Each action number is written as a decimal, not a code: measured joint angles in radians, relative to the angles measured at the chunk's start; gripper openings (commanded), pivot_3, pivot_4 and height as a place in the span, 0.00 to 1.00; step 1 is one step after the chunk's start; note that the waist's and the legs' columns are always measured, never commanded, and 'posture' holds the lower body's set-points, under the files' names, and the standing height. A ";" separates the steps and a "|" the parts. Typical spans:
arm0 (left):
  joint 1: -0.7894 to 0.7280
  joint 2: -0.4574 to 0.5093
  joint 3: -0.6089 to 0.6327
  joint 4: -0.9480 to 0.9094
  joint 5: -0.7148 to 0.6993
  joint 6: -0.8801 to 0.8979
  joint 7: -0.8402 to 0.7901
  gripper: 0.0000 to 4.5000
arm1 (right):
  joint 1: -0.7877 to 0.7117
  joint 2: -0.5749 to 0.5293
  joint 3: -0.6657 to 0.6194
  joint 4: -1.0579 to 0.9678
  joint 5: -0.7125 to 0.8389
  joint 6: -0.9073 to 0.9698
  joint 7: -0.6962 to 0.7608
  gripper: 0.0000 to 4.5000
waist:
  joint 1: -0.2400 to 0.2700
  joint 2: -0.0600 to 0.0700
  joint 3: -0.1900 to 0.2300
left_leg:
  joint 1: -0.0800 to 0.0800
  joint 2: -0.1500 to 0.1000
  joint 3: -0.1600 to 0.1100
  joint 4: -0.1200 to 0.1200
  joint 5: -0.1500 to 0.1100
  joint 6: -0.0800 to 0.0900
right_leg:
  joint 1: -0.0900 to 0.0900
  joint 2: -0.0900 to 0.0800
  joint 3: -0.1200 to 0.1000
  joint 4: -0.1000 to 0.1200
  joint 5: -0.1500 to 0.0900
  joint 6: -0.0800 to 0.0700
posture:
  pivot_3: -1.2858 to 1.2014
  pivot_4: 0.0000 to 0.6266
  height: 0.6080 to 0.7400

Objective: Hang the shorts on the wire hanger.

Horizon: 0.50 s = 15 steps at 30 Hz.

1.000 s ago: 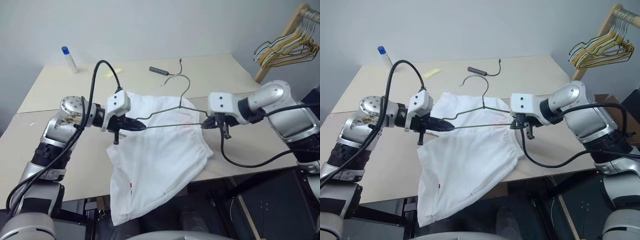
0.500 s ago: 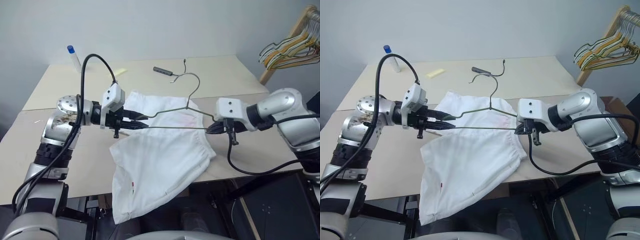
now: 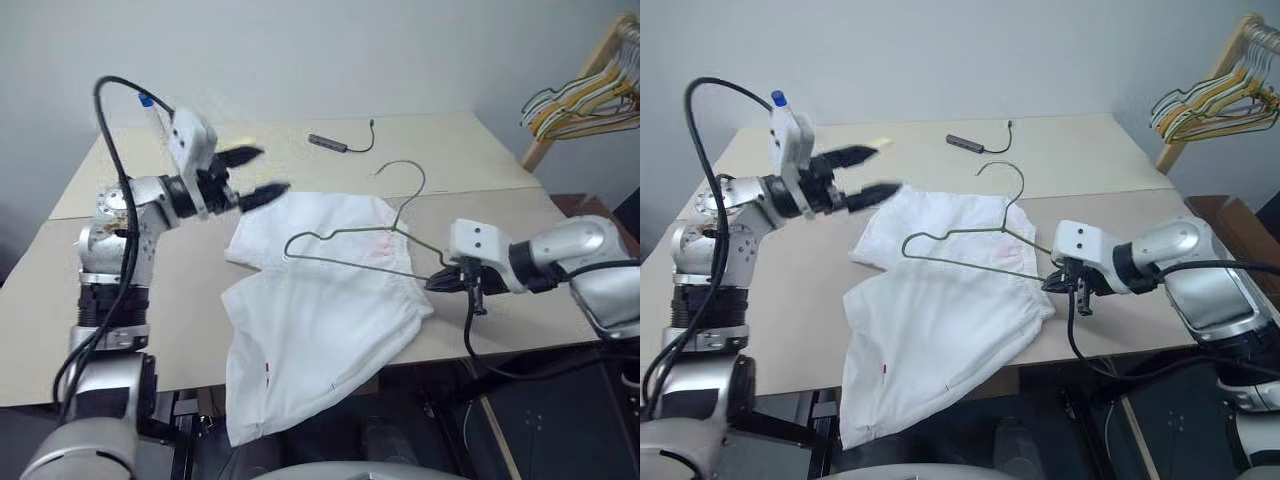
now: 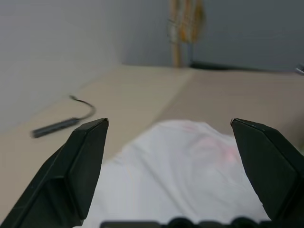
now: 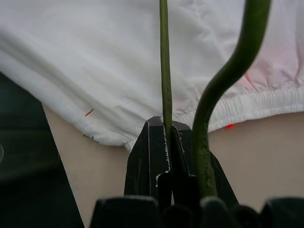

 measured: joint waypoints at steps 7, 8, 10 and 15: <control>-0.001 -0.152 0.051 -0.205 0.186 0.091 0.553 1.00 | 0.068 0.009 -0.095 -0.066 0.051 0.089 -0.104 0.00 | 0.033 -0.001 0.000 | 0.000 -0.001 -0.001 0.000 0.000 0.000 | 0.001 0.000 0.000 -0.001 0.001 0.000 | 0.51 0.00 1.00; -0.001 -0.155 0.044 -0.248 0.224 0.153 0.619 1.00 | 0.078 0.011 -0.112 -0.079 0.061 0.102 -0.123 0.00 | 0.035 -0.001 0.000 | 0.000 -0.001 -0.001 0.000 0.000 0.000 | 0.001 0.000 0.000 -0.001 0.001 0.000 | 0.51 0.00 1.00; -0.001 -0.159 0.031 -0.297 0.257 0.213 0.675 1.00 | 0.088 0.013 -0.130 -0.087 0.068 0.114 -0.142 0.00 | 0.037 -0.001 0.000 | 0.000 -0.001 -0.001 0.000 0.000 0.000 | 0.002 0.000 -0.001 -0.002 0.001 0.000 | 0.51 0.00 1.00; 0.038 -0.215 -0.034 -0.471 0.322 0.337 0.781 1.00 | 0.094 0.037 -0.189 -0.118 0.112 0.178 -0.214 0.00 | 0.038 -0.001 0.000 | 0.000 -0.001 -0.001 -0.001 0.000 0.000 | 0.002 0.000 -0.001 -0.003 0.001 0.000 | 0.51 0.00 1.00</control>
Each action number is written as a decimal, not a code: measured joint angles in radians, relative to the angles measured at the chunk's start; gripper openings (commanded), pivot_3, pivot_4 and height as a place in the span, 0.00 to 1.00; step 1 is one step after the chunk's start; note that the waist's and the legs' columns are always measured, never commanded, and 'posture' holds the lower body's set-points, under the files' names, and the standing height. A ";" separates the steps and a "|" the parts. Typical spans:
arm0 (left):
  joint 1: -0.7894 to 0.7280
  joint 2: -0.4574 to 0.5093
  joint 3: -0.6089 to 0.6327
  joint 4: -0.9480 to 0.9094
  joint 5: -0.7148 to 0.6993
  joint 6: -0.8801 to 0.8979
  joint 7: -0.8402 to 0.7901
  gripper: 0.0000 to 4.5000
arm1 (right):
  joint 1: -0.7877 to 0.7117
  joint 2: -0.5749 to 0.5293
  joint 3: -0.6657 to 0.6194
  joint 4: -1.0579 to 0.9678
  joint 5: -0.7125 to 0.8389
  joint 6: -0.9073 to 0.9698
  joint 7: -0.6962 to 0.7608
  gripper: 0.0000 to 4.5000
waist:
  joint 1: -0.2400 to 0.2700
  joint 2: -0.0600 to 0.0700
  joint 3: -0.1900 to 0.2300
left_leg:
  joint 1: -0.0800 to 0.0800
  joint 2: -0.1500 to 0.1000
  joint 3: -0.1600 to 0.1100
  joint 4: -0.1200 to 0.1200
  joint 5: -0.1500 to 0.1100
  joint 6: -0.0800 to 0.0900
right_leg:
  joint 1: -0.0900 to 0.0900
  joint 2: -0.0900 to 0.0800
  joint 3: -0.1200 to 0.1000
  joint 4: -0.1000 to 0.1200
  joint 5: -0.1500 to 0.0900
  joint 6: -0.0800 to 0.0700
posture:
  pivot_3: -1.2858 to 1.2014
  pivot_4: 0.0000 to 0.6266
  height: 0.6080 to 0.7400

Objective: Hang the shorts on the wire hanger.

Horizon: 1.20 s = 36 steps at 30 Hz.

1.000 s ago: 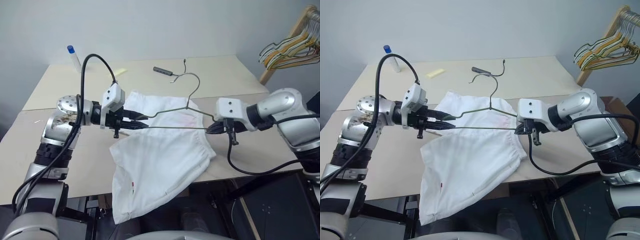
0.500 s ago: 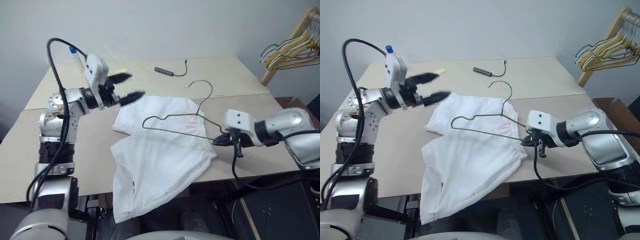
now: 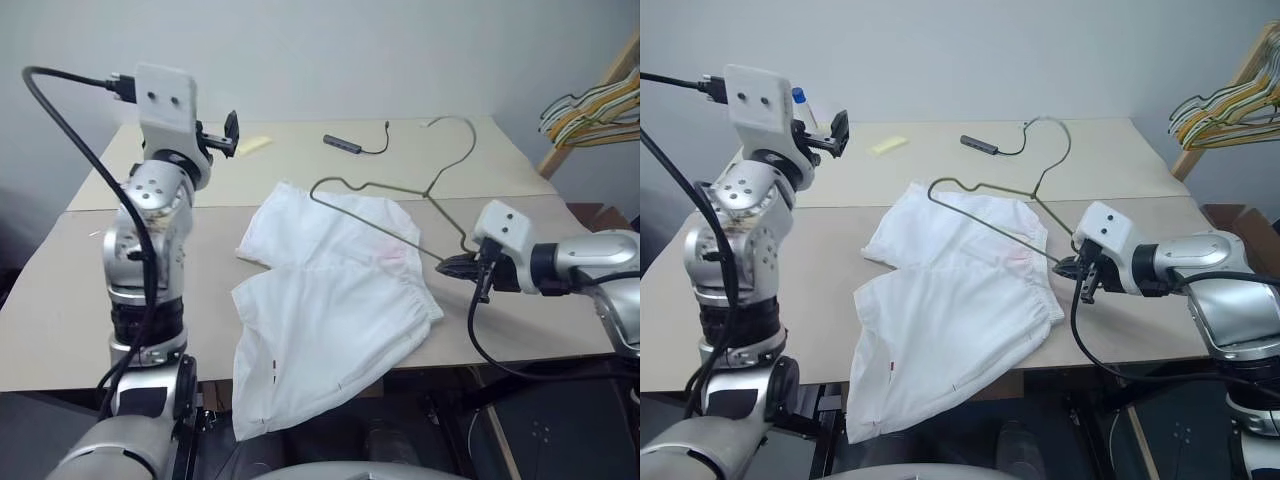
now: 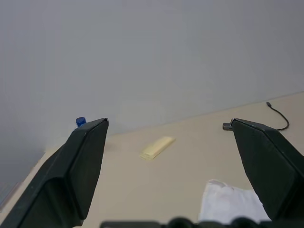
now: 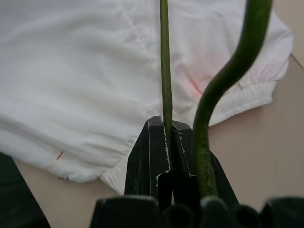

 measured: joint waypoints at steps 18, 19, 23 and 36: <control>0.118 -0.027 -0.036 -0.110 -0.140 -0.067 -0.197 1.00 | 0.210 -0.023 -0.185 -0.084 0.099 0.039 -0.083 0.00 | -0.009 0.000 0.000 | 0.008 0.000 -0.001 -0.001 0.000 0.001 | 0.009 0.000 -0.001 -0.003 0.000 -0.001 | 0.49 0.00 1.00; 0.090 -0.023 -0.028 -0.083 -0.157 -0.086 -0.226 1.00 | 0.211 -0.024 -0.185 -0.084 0.102 0.039 -0.087 0.00 | -0.012 0.000 0.000 | 0.010 0.000 -0.001 -0.001 0.000 0.001 | 0.011 0.000 -0.001 -0.003 0.000 -0.001 | 0.49 0.00 1.00; 0.057 0.073 -0.029 -0.001 -0.267 -0.131 -0.433 1.00 | 0.242 -0.055 -0.205 -0.057 0.117 0.040 -0.068 0.00 | -0.032 0.000 0.000 | 0.010 0.000 -0.001 -0.002 -0.001 0.001 | 0.011 0.000 -0.002 -0.004 -0.001 -0.001 | 0.48 0.00 1.00; 0.113 0.222 -0.060 0.054 -0.468 -0.246 -0.875 1.00 | 0.335 -0.142 -0.343 0.276 0.330 0.360 0.063 0.00 | -0.040 0.000 0.000 | 0.011 0.000 -0.001 -0.002 -0.001 0.001 | 0.012 0.000 -0.001 -0.004 0.000 -0.001 | 0.48 0.00 1.00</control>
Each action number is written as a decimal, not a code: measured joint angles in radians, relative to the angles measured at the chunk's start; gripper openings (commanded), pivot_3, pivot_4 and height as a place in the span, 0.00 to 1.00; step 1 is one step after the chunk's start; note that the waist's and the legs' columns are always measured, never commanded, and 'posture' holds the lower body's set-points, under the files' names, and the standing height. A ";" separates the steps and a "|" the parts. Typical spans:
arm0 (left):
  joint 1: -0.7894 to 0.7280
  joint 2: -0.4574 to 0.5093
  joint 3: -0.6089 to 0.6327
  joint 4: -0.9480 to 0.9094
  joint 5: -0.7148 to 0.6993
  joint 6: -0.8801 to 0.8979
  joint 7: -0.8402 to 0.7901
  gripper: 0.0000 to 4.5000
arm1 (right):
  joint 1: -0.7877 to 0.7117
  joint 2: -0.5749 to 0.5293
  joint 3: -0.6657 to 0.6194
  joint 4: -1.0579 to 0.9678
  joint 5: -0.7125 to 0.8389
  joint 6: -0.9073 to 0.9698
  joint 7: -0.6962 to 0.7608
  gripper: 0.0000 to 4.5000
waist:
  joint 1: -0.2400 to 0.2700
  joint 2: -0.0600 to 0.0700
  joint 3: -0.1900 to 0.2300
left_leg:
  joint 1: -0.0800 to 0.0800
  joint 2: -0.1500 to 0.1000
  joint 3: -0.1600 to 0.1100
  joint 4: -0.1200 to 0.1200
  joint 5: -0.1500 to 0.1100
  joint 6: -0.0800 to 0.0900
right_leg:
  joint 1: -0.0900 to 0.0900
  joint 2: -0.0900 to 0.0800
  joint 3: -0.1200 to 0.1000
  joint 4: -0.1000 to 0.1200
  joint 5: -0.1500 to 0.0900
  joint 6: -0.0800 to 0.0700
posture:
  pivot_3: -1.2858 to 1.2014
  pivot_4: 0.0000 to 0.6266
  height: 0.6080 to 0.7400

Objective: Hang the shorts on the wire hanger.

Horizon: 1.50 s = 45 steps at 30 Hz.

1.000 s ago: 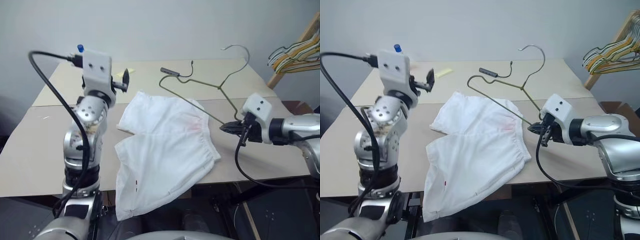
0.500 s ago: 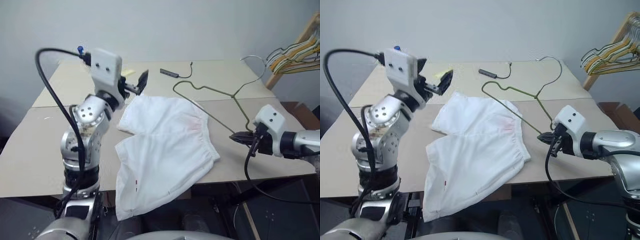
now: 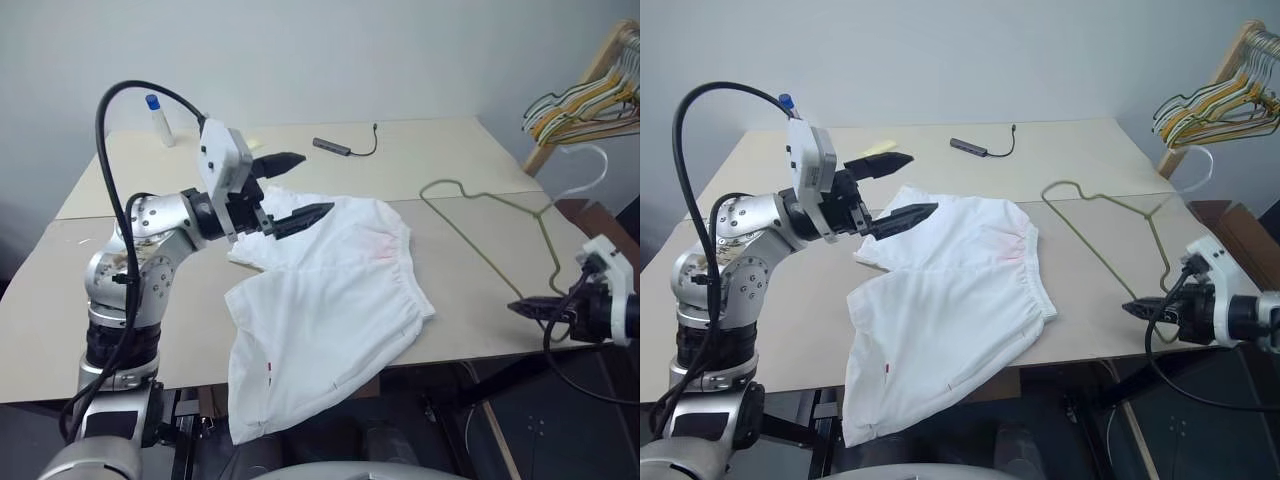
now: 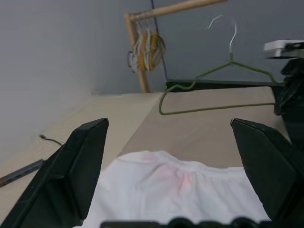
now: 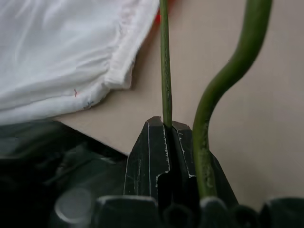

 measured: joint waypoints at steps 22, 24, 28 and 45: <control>0.054 0.109 -0.050 0.013 -0.022 -0.051 -0.171 1.00 | -0.298 0.126 0.335 0.340 0.000 0.121 0.002 0.00 | -0.009 0.001 0.000 | -0.001 0.000 -0.001 0.000 0.000 0.000 | 0.000 0.000 0.000 0.000 0.000 0.001 | 0.51 0.00 1.00; 0.065 0.109 -0.050 0.007 -0.022 -0.051 -0.168 1.00 | -0.297 0.120 0.340 0.341 -0.001 0.117 0.018 0.00 | -0.006 0.001 0.000 | -0.001 0.000 -0.001 0.000 0.000 0.000 | -0.001 0.000 0.000 0.000 0.000 0.001 | 0.51 0.00 1.00; 0.068 0.109 -0.048 -0.010 -0.023 -0.050 -0.149 1.00 | -0.269 0.072 0.357 0.315 0.001 0.111 0.069 0.00 | 0.007 0.001 0.000 | -0.001 0.000 -0.001 0.000 0.000 0.000 | -0.001 0.000 0.000 0.000 0.000 0.001 | 0.52 0.00 1.00; 0.081 0.139 -0.034 -0.045 -0.059 -0.019 -0.120 1.00 | -0.397 0.151 0.503 0.384 -0.068 0.028 0.143 0.00 | 0.013 0.001 0.000 | -0.001 0.000 -0.001 0.000 0.000 0.000 | -0.001 0.000 0.000 0.000 0.000 0.001 | 0.53 0.00 1.00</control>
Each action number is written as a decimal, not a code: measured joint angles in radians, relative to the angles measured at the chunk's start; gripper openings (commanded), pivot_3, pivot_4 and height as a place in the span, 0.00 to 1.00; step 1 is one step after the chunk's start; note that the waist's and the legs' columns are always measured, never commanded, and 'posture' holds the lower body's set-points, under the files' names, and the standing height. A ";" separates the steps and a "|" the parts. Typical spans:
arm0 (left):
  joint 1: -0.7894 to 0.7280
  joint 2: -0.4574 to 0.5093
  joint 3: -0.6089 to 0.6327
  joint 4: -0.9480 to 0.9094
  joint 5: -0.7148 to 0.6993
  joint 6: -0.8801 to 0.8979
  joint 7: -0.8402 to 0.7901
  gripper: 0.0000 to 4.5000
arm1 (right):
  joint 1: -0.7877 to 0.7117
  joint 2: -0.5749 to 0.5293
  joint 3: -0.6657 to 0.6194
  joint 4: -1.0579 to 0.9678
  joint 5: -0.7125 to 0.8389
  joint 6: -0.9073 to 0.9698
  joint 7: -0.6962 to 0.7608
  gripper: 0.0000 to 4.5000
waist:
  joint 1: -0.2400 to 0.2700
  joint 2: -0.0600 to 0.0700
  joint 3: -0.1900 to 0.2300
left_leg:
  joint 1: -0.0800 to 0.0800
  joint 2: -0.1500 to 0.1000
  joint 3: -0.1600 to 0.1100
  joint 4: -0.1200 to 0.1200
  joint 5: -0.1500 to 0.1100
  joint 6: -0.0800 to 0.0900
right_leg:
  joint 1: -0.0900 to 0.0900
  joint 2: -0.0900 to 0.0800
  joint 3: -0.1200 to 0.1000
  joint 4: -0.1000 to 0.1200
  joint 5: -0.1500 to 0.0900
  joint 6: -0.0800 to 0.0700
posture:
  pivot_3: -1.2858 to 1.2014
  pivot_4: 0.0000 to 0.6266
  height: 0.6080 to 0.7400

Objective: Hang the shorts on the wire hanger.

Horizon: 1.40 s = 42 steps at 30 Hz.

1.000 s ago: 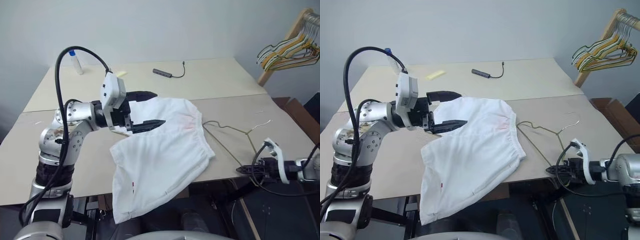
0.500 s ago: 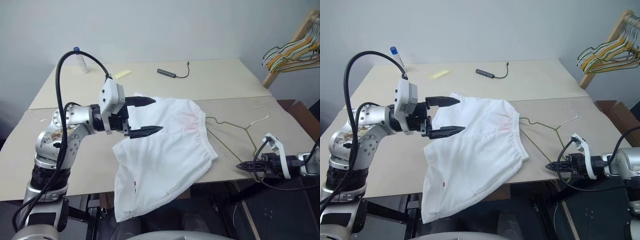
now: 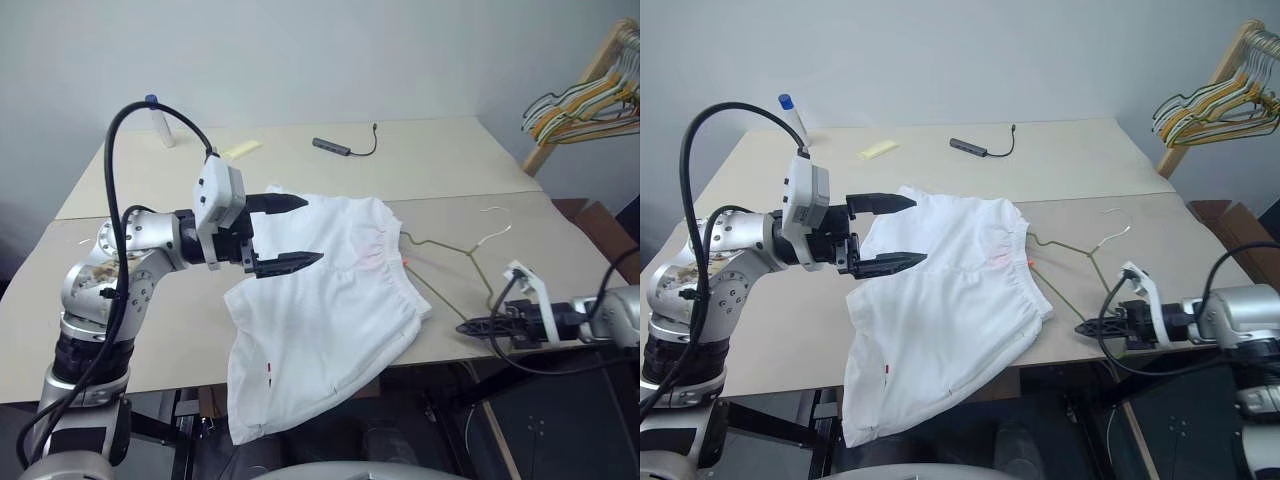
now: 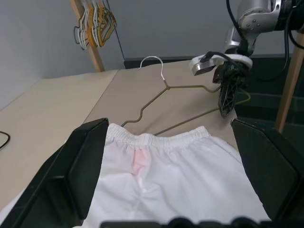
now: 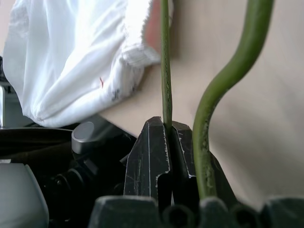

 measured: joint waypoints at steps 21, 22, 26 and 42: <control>0.001 -0.011 -0.014 -0.005 -0.003 -0.003 0.031 1.00 | -0.261 0.189 0.075 0.342 -0.196 -0.177 0.039 0.00 | 0.021 0.000 0.000 | -0.001 0.000 0.001 0.000 0.000 0.000 | 0.000 0.000 0.000 0.000 0.001 0.000 | 0.53 0.00 1.00; 0.000 -0.014 -0.016 -0.004 -0.001 -0.005 0.034 1.00 | -0.271 0.201 0.074 0.357 -0.203 -0.190 0.030 0.00 | 0.022 0.001 0.000 | -0.001 0.000 0.001 0.000 0.000 0.000 | -0.001 0.000 0.000 0.000 0.001 0.000 | 0.53 0.00 1.00; 0.000 -0.024 -0.013 0.002 0.014 -0.028 0.056 1.00 | -0.274 0.188 0.035 0.340 -0.224 -0.248 -0.007 0.00 | 0.032 0.001 0.000 | -0.004 0.000 0.001 0.001 0.000 0.000 | -0.001 0.000 -0.001 -0.001 0.001 0.000 | 0.53 0.00 1.00; -0.233 -0.038 -0.050 0.385 0.202 -0.320 -0.052 1.00 | -0.047 0.011 0.020 -0.554 -0.354 -0.557 -0.132 0.00 | -0.007 0.001 0.000 | -0.004 0.000 0.000 0.001 0.000 -0.001 | -0.003 0.000 -0.002 -0.001 0.001 0.000 | 0.48 0.00 1.00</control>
